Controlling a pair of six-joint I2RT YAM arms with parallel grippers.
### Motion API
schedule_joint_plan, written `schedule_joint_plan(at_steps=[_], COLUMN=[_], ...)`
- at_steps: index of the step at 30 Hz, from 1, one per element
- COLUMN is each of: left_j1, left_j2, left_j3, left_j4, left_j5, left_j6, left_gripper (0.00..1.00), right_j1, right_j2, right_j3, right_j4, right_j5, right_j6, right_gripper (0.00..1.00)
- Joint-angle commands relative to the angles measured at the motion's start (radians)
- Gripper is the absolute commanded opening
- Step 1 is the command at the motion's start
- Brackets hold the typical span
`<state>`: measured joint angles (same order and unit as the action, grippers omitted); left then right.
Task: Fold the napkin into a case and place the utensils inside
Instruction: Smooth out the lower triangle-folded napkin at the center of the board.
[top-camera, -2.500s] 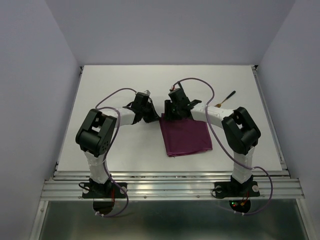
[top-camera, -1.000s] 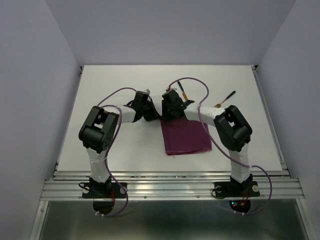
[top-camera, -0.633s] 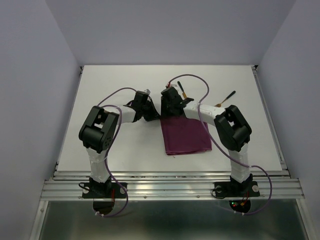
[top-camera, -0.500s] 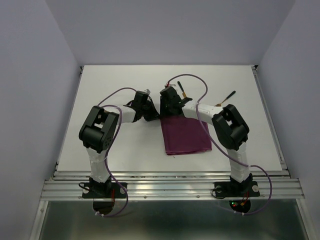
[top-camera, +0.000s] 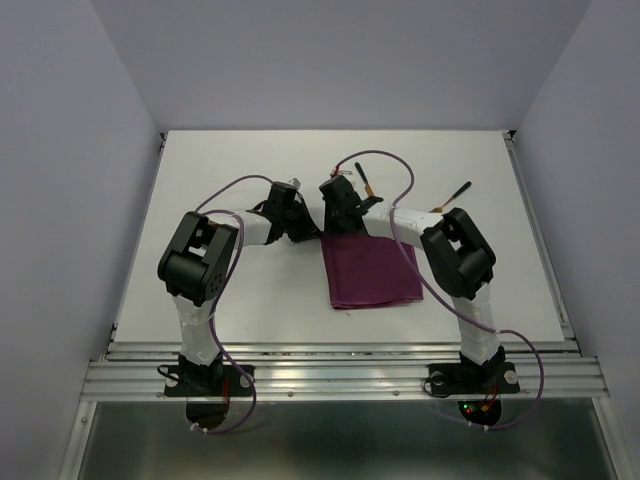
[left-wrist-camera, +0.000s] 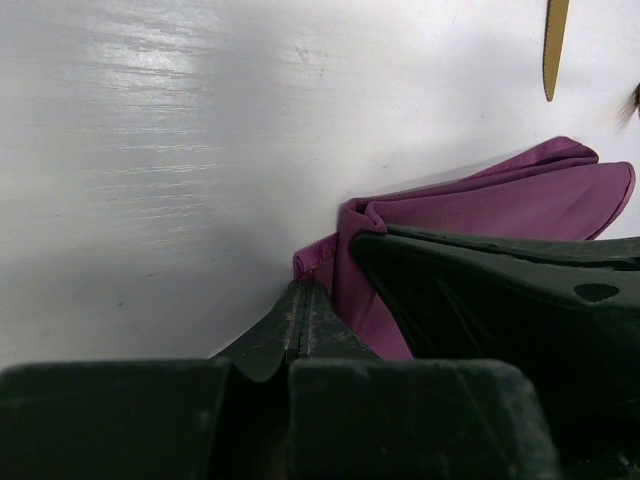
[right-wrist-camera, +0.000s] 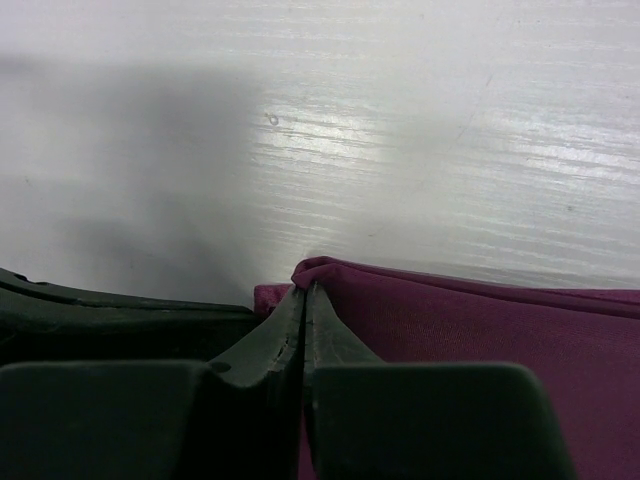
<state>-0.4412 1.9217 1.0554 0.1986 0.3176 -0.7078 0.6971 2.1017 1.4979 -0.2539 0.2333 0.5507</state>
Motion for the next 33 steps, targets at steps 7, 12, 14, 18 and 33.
schedule_joint_plan(at_steps=[7, 12, 14, 18, 33], left_j1=[0.007, 0.007, 0.009, 0.009, 0.021], left_j2=[0.034, 0.040, 0.040, 0.040, -0.010], left_j3=[0.028, 0.029, 0.026, 0.026, 0.011], left_j4=[-0.019, -0.019, -0.019, -0.019, -0.041], left_j5=[-0.005, -0.005, -0.005, -0.006, -0.037], left_j6=[0.016, 0.016, 0.016, 0.016, 0.022], left_gripper=[0.00, 0.00, 0.00, 0.00, 0.00], right_j1=[0.028, 0.038, 0.047, 0.047, 0.056], right_j2=[-0.089, -0.100, -0.097, -0.086, -0.019], right_j3=[-0.013, -0.010, -0.005, 0.002, 0.024], right_j4=[0.042, 0.045, 0.045, 0.047, 0.045], right_j5=[0.011, 0.008, 0.001, -0.006, -0.009], right_j6=[0.003, 0.002, 0.002, 0.003, 0.023], right_gripper=[0.01, 0.01, 0.01, 0.01, 0.08])
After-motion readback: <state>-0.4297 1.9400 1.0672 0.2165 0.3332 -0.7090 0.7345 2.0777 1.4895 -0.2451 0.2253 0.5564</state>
